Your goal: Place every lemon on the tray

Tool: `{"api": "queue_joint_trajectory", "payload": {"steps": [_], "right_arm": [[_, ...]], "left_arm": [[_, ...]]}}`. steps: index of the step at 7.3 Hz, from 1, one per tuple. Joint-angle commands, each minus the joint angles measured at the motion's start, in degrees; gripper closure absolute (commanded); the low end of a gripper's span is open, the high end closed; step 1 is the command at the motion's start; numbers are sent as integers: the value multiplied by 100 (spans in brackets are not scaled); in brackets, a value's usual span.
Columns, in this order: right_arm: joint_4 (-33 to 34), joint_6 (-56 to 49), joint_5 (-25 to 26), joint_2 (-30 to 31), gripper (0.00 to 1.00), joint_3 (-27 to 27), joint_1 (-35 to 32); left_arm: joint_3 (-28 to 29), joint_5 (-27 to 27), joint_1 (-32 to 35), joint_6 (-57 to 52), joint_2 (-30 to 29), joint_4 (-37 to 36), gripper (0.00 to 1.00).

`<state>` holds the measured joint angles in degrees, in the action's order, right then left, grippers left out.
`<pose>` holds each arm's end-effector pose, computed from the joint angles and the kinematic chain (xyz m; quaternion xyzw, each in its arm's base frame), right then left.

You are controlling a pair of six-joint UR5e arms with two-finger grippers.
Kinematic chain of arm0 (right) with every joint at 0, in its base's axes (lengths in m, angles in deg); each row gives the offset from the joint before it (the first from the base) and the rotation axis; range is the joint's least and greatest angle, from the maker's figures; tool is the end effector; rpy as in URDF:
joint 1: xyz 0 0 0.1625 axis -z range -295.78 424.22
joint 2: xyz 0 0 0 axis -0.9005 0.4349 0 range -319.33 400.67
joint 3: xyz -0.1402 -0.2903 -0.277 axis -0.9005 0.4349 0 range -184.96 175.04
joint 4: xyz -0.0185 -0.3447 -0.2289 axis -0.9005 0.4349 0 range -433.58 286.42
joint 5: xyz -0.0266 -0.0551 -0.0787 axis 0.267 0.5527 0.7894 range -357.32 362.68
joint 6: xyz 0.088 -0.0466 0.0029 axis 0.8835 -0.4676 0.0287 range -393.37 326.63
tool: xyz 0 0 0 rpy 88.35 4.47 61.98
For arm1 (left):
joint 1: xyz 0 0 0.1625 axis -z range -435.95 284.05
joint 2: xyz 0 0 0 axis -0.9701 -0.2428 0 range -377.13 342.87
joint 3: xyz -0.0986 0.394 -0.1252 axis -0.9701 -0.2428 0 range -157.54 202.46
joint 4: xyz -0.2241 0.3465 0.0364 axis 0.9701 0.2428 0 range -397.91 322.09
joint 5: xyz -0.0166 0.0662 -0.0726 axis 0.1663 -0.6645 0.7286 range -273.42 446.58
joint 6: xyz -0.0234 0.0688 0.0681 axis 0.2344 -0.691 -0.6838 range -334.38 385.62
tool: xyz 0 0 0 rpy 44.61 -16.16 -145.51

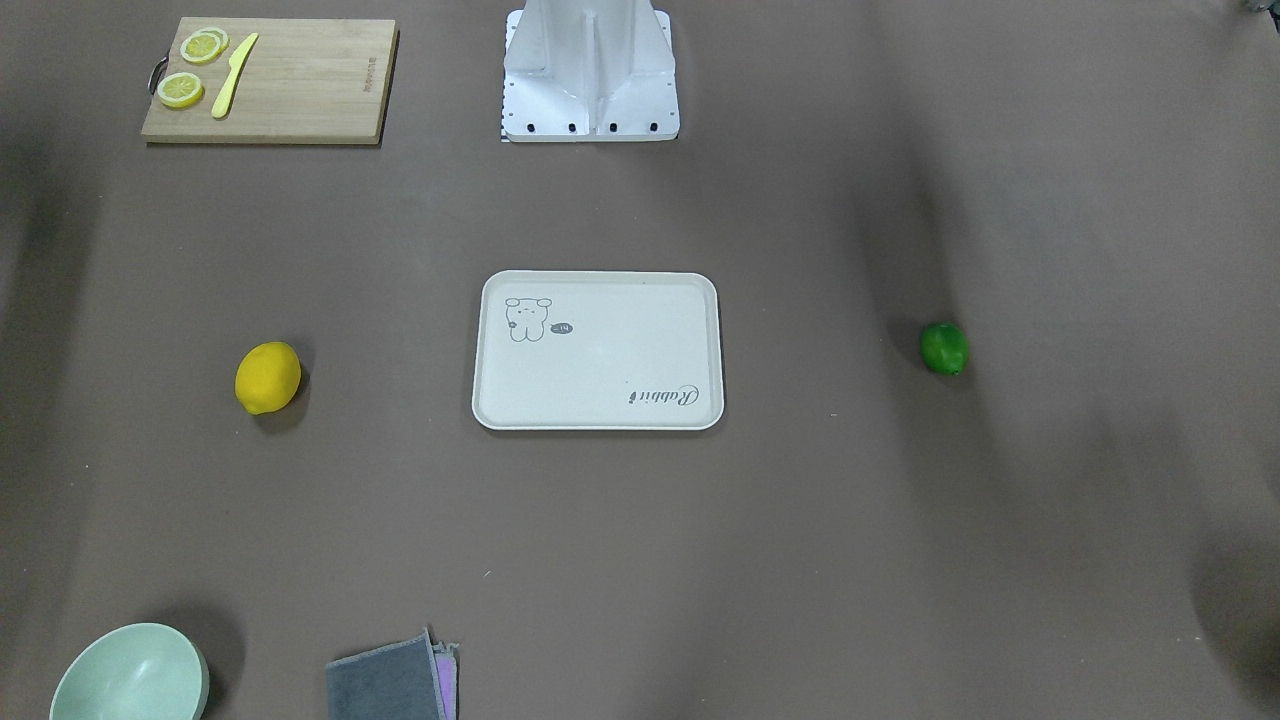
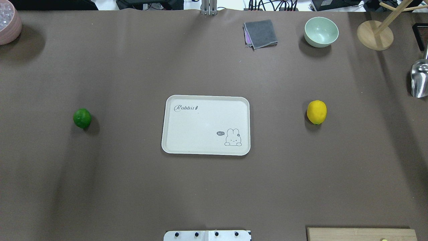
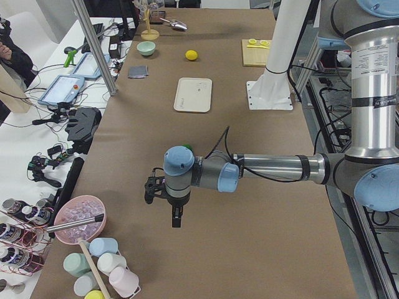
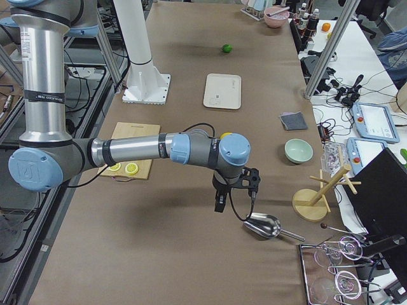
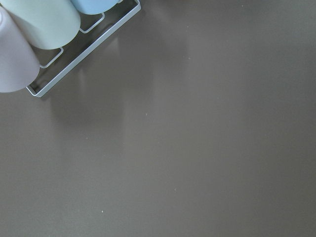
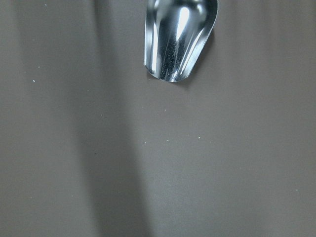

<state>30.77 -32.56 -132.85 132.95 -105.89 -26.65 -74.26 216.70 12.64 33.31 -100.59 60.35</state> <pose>0.0692 -0.4620 0.6075 -0.0457 -0.3865 0.0327 0.9206 -0.0579 -0.4551 0.6442 0.0417 0.3464 -0.0260 0.9368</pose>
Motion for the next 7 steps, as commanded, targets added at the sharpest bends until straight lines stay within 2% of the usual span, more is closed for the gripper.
{"api": "queue_joint_trajectory", "payload": {"steps": [1, 5, 7], "right_arm": [[24, -2, -9, -8, 0, -32, -1], [33, 104, -140, -96, 0, 3, 26], [-11, 113, -306, -175, 0, 3, 279]], "left_arm": [[-14, -13, 0, 5, -3, 9, 2], [-5, -48, -8, -4, -3, 9, 2], [30, -57, -35, 5, -12, 18, 2]]}}
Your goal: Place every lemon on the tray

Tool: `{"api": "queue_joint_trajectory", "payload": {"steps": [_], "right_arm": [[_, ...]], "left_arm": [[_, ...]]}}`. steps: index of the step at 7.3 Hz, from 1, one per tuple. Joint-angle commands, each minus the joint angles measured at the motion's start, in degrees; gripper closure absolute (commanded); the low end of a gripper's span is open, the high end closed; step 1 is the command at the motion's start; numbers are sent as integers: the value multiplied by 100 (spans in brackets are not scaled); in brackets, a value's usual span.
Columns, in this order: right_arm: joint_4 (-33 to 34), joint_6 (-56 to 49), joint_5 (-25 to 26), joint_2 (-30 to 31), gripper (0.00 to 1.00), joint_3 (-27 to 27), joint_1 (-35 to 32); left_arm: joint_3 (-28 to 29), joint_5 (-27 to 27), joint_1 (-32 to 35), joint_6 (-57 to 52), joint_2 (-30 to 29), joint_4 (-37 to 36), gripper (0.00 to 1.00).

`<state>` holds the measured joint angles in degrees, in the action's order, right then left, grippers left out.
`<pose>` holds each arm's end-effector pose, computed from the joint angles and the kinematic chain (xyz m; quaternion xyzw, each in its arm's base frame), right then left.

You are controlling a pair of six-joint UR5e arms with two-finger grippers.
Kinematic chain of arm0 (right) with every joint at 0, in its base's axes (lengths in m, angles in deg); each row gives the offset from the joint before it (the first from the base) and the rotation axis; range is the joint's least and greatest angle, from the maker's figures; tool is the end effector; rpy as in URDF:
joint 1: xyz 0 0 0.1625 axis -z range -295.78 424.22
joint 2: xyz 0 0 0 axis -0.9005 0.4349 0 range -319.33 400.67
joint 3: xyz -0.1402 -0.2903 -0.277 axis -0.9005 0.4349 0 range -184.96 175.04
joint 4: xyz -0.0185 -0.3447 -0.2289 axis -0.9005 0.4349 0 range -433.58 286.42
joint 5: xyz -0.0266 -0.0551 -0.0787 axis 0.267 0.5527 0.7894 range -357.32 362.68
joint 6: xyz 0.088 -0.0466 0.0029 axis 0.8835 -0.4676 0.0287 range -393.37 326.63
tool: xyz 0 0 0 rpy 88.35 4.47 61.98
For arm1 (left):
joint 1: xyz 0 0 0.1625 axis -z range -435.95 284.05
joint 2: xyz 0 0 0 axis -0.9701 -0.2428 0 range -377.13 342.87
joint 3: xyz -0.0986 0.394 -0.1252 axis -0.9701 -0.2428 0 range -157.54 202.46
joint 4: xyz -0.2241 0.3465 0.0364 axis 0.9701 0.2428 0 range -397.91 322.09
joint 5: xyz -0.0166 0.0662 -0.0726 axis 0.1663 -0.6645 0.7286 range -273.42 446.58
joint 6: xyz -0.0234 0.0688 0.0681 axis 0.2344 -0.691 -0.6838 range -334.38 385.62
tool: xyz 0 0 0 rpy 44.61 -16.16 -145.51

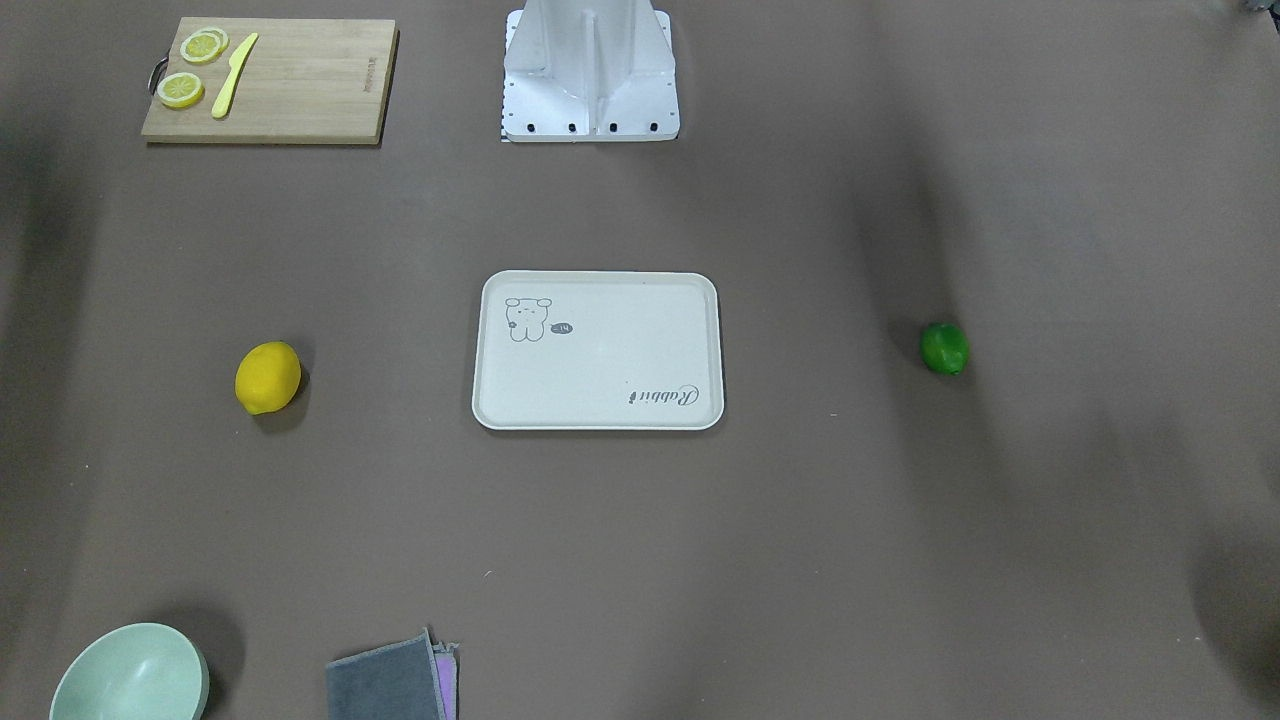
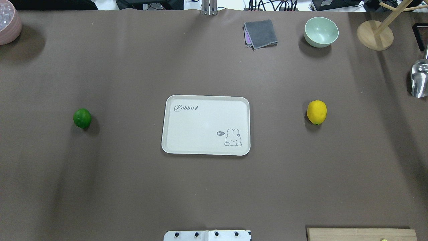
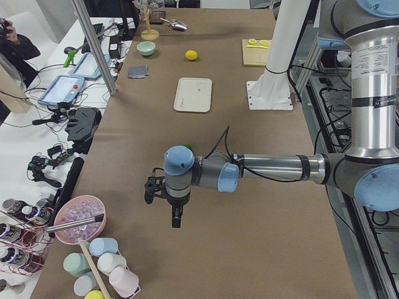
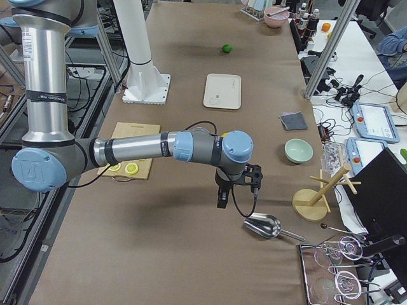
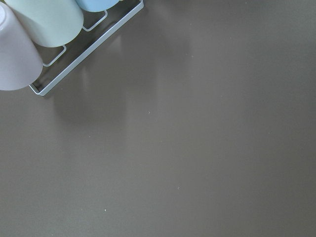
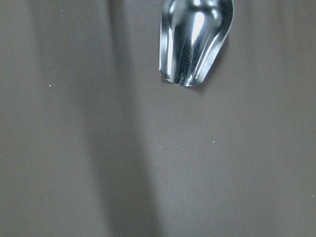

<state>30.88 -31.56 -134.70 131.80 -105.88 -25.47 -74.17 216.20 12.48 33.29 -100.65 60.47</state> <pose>0.0574 -0.4722 0.5961 -0.0448 -0.4007 0.0283 0.9147 -0.0573 -0.4559 0.6449 0.0425 0.3424 -0.0247 0.9383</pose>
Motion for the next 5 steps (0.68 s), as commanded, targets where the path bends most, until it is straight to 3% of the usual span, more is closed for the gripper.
{"api": "queue_joint_trajectory", "payload": {"steps": [1, 4, 5], "right_arm": [[-4, 21, -149, -252, 0, 63, 345], [40, 213, -201, -937, 0, 361, 1179], [31, 911, -167, -1174, 0, 353, 1512]], "left_arm": [[22, 45, -18, 16, -6, -2, 2], [4, 55, -62, 530, -268, 33, 2], [21, 46, -184, 926, -461, 33, 2]]}}
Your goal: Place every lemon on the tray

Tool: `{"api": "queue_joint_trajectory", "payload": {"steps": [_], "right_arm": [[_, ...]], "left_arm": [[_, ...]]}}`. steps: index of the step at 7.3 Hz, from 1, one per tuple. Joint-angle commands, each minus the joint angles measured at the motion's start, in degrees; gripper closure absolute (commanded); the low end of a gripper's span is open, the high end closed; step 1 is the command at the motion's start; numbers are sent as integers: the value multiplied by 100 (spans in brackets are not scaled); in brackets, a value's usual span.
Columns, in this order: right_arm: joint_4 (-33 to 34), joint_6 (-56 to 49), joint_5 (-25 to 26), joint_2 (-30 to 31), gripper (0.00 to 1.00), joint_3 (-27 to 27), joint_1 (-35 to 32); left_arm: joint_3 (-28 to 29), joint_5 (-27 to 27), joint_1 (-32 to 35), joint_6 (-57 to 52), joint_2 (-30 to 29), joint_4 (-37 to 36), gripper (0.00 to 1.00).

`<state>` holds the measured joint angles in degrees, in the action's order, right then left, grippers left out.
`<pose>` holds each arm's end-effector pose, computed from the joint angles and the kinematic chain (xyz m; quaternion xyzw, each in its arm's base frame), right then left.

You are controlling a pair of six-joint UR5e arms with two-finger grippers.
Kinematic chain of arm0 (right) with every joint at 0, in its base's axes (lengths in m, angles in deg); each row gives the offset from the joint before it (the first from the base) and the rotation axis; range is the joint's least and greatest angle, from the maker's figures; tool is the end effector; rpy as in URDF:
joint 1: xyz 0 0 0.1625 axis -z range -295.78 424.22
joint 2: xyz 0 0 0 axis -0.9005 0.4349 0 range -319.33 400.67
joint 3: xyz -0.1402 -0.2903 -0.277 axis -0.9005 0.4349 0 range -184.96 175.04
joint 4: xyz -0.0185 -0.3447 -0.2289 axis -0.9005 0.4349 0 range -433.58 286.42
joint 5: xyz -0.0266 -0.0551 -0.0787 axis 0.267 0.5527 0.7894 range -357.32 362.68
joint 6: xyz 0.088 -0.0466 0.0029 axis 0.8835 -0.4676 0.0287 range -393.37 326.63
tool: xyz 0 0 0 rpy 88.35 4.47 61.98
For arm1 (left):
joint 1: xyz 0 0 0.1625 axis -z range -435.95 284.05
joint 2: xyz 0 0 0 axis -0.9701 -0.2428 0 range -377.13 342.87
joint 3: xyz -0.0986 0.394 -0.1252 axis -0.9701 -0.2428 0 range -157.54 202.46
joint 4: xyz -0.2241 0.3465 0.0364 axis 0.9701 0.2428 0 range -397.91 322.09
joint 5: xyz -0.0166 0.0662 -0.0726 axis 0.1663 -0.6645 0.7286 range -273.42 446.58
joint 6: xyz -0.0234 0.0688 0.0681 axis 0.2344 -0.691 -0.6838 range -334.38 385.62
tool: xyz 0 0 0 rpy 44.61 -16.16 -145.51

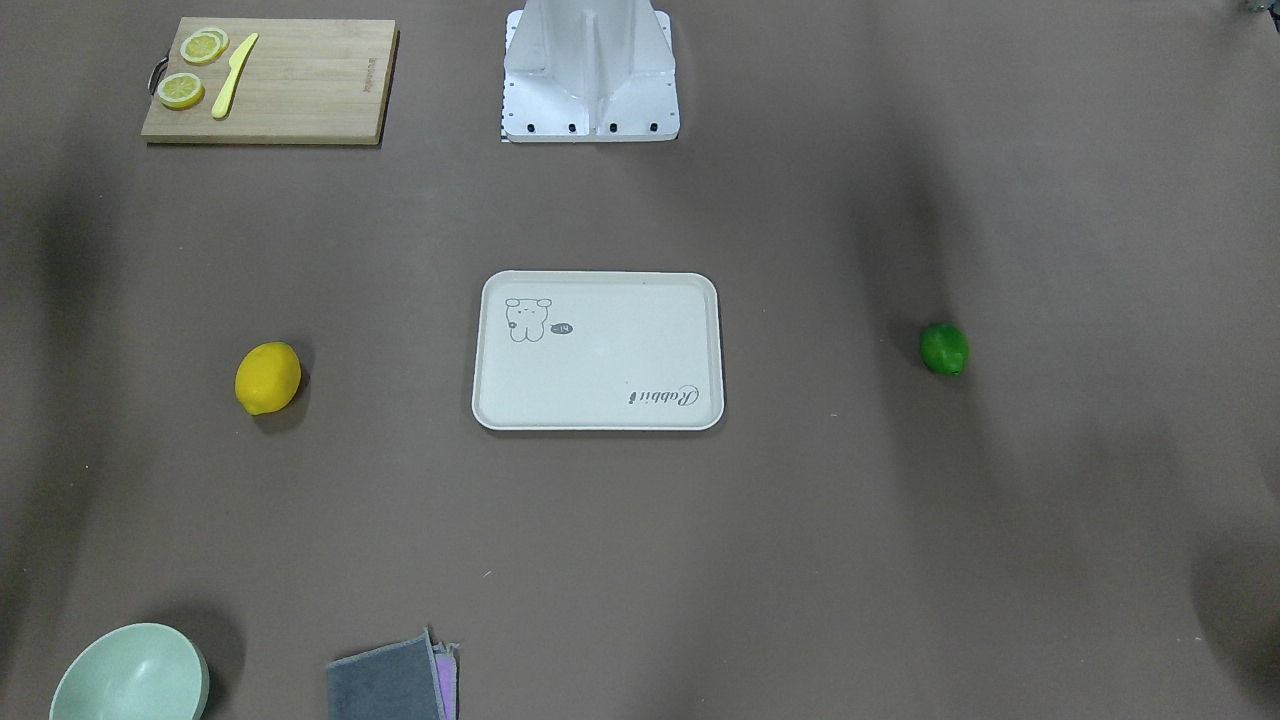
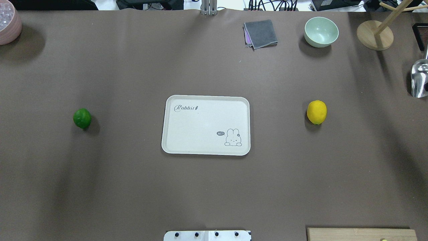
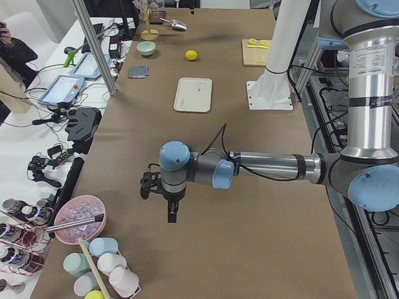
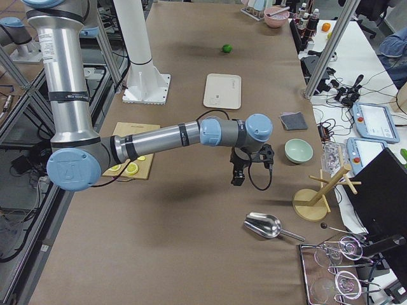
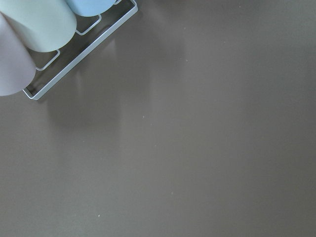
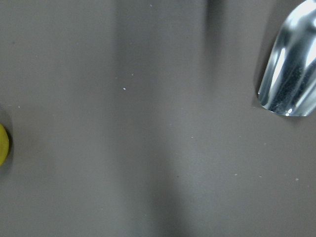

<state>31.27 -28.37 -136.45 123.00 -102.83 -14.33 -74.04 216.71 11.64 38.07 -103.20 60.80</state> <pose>-0.0494 -0.5358 0.5426 -0.0541 -0.4122 -0.0537 0.9079 -0.0490 -0.4778 0.6241 0.0473 0.3504 -0.0481 0.9342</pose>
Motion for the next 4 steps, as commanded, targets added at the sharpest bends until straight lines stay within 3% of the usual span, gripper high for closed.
{"api": "queue_joint_trajectory", "payload": {"steps": [1, 4], "right_arm": [[-34, 1077, 26, -522, 0, 83, 654], [-174, 2651, 26, -1383, 1, 442, 1366]], "left_arm": [[17, -40, -415, 730, -409, -35, 2], [183, -66, -1188, 1652, -1102, -79, 2]]}}
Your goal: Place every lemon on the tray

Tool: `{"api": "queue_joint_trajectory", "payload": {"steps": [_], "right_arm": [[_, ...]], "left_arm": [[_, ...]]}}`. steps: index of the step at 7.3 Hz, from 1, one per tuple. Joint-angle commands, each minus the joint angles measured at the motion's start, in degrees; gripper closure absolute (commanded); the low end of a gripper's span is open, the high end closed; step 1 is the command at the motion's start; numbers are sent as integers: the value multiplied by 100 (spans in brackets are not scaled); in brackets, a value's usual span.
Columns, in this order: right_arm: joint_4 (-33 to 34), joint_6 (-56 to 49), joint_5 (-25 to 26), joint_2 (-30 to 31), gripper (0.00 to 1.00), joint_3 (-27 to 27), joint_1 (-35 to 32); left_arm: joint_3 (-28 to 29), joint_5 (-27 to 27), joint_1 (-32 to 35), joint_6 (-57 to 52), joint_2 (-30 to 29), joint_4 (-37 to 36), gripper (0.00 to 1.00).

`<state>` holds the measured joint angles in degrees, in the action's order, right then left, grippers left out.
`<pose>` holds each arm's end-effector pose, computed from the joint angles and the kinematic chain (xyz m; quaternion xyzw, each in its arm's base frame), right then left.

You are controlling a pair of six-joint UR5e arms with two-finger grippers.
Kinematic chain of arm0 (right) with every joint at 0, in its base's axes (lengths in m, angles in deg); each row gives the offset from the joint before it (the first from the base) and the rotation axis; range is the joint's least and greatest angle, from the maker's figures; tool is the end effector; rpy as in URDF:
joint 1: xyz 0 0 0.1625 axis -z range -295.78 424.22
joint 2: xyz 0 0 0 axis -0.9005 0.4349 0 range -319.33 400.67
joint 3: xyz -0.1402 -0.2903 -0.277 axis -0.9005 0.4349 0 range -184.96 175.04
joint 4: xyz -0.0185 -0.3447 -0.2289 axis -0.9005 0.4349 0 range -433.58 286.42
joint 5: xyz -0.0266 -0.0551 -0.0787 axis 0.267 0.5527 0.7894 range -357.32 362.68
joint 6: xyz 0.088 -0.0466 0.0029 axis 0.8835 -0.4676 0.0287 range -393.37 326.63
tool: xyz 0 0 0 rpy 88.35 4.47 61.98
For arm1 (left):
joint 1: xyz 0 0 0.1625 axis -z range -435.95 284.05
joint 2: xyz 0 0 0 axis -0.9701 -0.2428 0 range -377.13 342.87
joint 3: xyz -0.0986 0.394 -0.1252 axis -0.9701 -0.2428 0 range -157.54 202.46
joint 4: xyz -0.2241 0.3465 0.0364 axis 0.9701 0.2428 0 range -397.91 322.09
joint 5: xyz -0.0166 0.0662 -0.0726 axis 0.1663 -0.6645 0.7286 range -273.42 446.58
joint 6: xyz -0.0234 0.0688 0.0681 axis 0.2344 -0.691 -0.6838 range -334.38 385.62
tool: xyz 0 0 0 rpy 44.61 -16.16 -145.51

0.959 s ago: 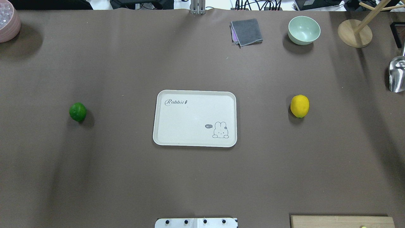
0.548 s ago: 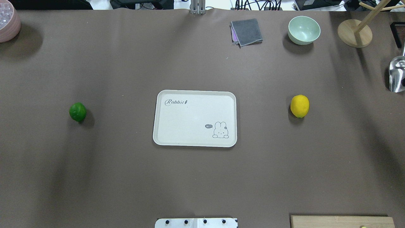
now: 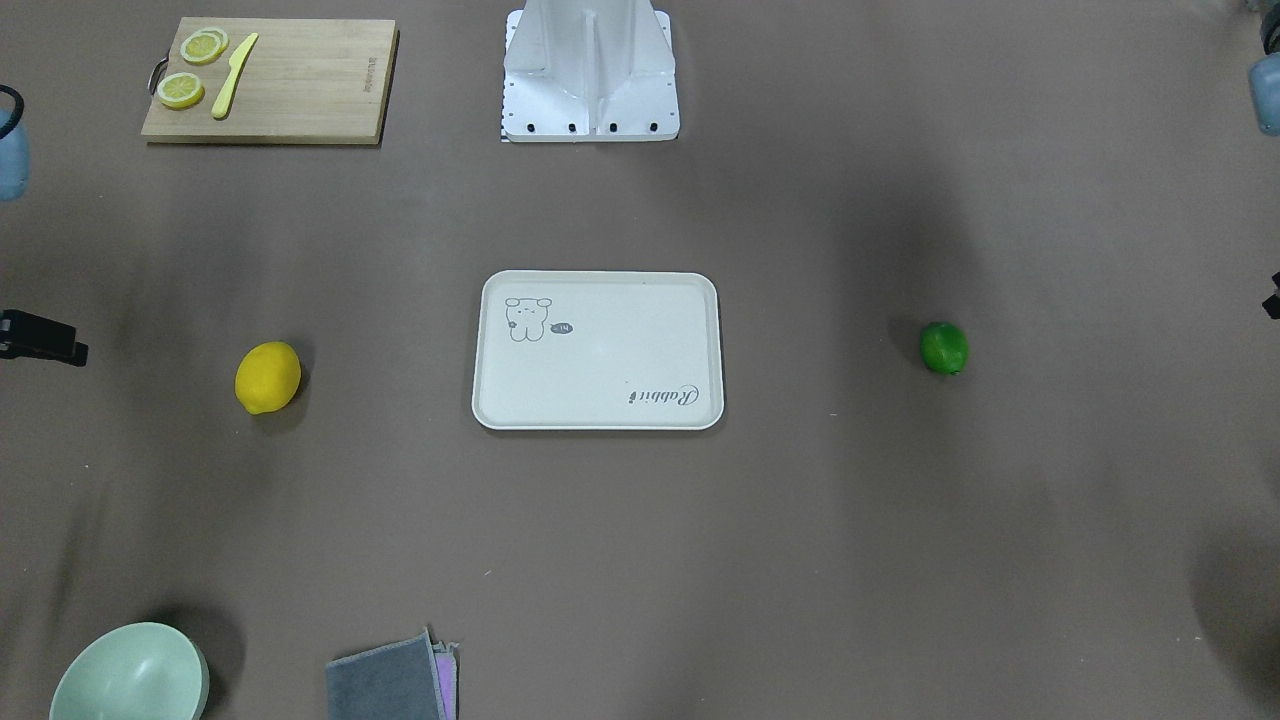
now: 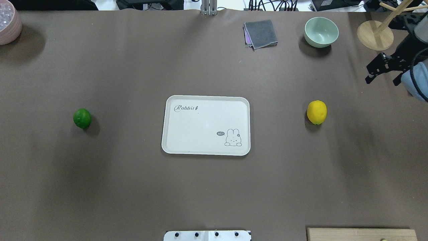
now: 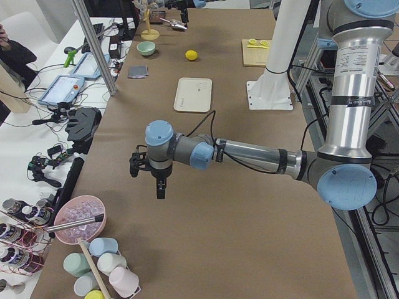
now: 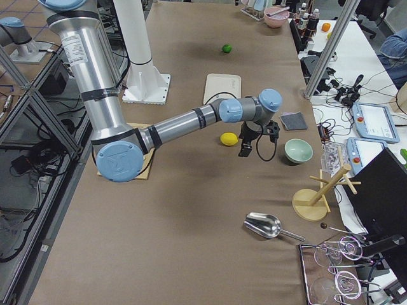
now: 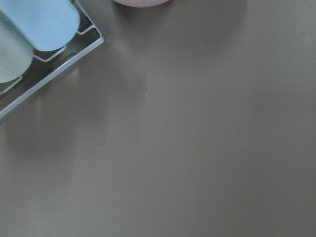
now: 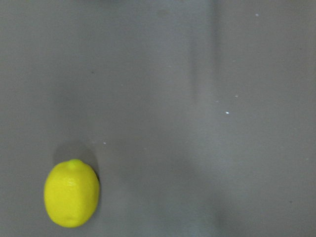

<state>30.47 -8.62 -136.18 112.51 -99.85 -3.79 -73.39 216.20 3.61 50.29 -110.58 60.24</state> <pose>-0.1714 -0.5800 0.4619 -0.0980 -0.4068 -0.0107 0.9082 0.0276 -0.5345 0.5667 0.0350 0.3624 -0.0641 0.9292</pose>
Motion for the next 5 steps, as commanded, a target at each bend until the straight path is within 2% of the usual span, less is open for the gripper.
{"api": "queue_joint_trajectory", "payload": {"steps": [1, 3, 5], "right_arm": [[-182, 706, -1, -459, 1, 251, 524], [-201, 1005, -1, -880, 1, 584, 893], [-340, 962, 17, -882, 1, 795, 1140]], "left_arm": [[163, -60, -676, 460, -646, -241, 2], [172, 1, -1185, 452, -1402, -1268, 2], [190, 72, -1644, 678, -1475, -1201, 2]]}}
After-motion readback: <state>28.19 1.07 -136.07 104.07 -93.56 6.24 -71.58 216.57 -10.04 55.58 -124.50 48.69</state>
